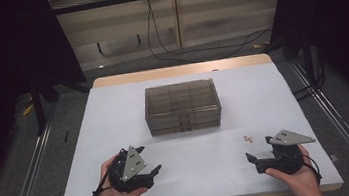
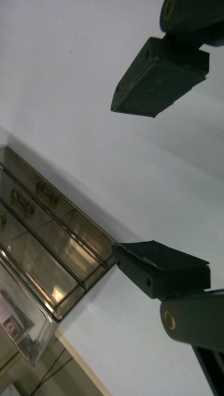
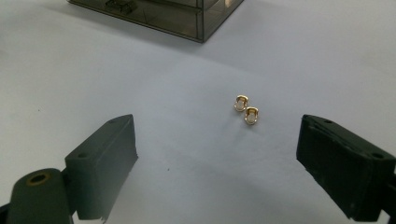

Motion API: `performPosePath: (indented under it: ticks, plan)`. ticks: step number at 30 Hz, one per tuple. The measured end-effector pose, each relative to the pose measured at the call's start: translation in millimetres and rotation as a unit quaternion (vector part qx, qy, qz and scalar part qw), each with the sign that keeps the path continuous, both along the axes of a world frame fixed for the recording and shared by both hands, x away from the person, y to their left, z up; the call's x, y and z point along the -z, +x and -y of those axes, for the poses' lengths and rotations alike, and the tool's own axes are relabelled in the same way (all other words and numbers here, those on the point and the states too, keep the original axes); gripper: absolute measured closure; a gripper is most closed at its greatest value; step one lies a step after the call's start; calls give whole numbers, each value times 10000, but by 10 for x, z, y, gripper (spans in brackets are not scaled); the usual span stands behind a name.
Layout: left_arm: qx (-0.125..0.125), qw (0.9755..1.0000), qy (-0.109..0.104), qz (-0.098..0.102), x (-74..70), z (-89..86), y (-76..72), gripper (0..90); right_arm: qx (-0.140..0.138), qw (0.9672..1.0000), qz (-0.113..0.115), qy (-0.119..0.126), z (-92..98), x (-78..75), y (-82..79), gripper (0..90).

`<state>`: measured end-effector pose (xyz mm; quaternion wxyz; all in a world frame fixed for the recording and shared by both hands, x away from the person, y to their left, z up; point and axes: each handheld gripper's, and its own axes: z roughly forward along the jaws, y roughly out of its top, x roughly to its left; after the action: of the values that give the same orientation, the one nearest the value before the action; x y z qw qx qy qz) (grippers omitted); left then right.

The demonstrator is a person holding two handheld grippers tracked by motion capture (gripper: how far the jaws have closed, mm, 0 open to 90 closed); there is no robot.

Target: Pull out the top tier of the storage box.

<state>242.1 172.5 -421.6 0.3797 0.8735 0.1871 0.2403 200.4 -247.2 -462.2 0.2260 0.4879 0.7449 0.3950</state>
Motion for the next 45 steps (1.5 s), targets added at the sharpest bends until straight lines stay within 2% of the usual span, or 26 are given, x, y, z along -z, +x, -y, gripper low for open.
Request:
performPosePath:
  ticks: [1, 3, 5, 14, 21, 25, 29, 34, 41, 42, 43, 44, 45]
  plan:
    - [22, 10000, 6, 61, 3, 21, 4, 295, -4, 10000, -7, 5, 1, 1, 2, 117]
    - [154, 9998, 102, 41, -13, 59, 10, 317, 12, 10000, -16, 8, -2, 2, 6, 117]
    - [195, 9995, 214, 104, -26, 97, 12, 328, 1, 10000, -24, 9, -5, 2, 7, 117]
    - [238, 9988, 340, 247, -72, 251, 50, 431, -33, 10000, -55, 23, 5, 7, 8, 117]
    - [265, 9968, 547, 511, -93, 389, 101, 491, -53, 10000, -83, 10, -6, 12, 14, 117]
    - [257, 9944, 741, 706, -70, 457, 129, 529, -51, 10000, -85, 12, 2, 11, 14, 117]
    - [263, 9934, 798, 777, -70, 495, 154, 552, -47, 9999, -91, 5, 1, 9, 8, 117]
    - [283, 9897, 1026, 954, -54, 568, 185, 589, -75, 9999, -93, 8, 2, 9, 6, 117]
    - [288, 9854, 1209, 1166, -29, 685, 201, 621, -84, 9999, -104, 13, 4, 10, 9, 117]
    - [318, 9836, 1283, 1228, -35, 699, 203, 634, -81, 9999, -107, 16, 1, 10, 6, 117]
    - [298, 9837, 1266, 1243, -31, 713, 199, 634, -81, 9999, -107, 16, 1, 10, 6, 117]
    - [332, 9818, 1354, 1287, -42, 725, 204, 635, -86, 9999, -112, 18, 1, 10, 5, 117]
    - [306, 9820, 1343, 1290, -41, 742, 201, 635, -80, 9999, -102, 9, 2, 10, 6, 117]
